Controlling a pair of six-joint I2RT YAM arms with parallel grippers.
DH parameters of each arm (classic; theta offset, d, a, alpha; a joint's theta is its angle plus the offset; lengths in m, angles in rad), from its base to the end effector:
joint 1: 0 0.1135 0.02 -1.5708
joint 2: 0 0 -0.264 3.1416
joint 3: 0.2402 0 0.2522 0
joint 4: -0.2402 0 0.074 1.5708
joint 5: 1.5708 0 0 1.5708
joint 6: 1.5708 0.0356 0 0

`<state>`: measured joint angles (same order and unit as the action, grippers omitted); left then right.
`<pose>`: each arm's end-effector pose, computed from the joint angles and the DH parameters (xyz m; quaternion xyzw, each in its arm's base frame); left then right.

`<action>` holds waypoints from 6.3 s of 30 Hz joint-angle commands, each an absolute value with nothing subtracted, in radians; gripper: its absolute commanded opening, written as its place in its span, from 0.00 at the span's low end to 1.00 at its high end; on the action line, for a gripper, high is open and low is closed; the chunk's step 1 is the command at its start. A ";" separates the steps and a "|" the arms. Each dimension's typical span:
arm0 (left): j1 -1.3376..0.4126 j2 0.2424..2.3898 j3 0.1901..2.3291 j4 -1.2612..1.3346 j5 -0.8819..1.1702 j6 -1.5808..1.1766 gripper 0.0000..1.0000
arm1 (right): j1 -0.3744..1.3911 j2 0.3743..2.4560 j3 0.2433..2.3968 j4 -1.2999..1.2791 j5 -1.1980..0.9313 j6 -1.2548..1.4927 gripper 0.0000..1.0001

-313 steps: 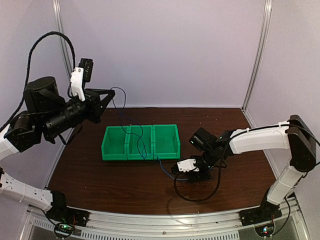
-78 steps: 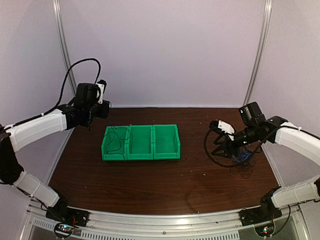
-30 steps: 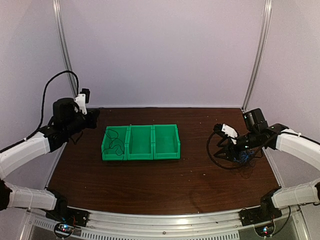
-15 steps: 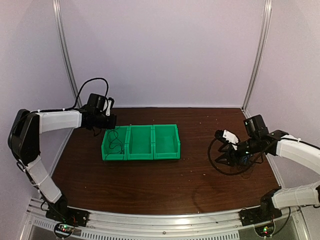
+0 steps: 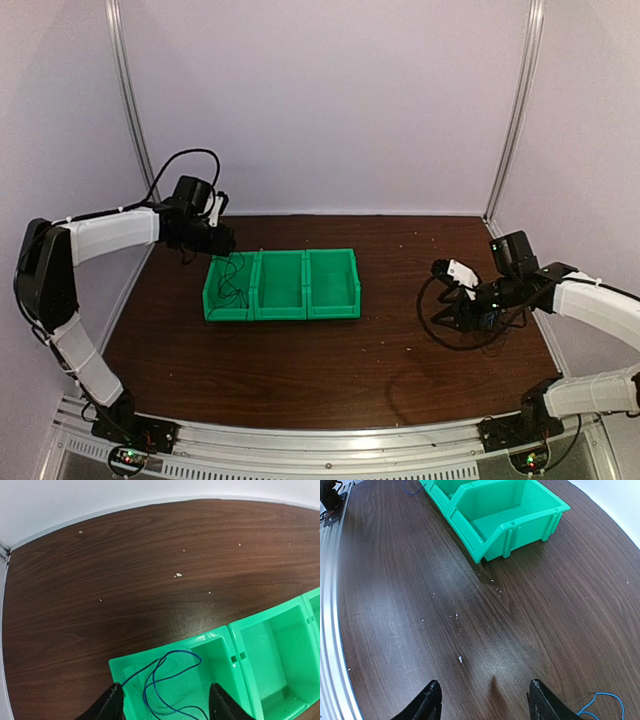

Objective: Untangle the cables

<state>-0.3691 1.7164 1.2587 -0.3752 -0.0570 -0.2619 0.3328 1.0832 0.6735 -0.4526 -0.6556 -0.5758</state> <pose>0.3535 -0.1346 0.2392 0.0397 0.9315 -0.0866 0.3509 0.1927 0.0896 0.2266 -0.4900 0.7489 0.2599 0.3626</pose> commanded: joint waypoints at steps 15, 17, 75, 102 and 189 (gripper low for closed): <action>-0.210 1.520 0.970 -0.313 0.030 -0.204 0.32 | 0.321 1.086 0.657 -0.440 -0.687 -0.585 0.60; -0.209 1.530 0.962 -0.294 0.034 -0.202 0.36 | 0.321 1.087 0.656 -0.439 -0.689 -0.586 0.60; -0.388 1.490 1.105 -0.454 -0.091 -0.349 0.40 | 0.314 1.107 0.653 -0.451 -0.678 -0.602 0.60; -0.709 1.439 0.678 -0.199 -0.181 -0.429 0.50 | 0.314 1.134 0.663 -0.465 -0.692 -0.609 0.60; -0.580 1.139 0.640 -0.438 -0.261 -0.844 0.54 | 0.314 1.187 0.684 -0.502 -0.709 -0.642 0.61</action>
<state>-0.5762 1.1587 0.7391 -0.3756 -0.2687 -0.6086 0.3183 1.1637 0.6666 -0.4759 -0.6819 -0.6212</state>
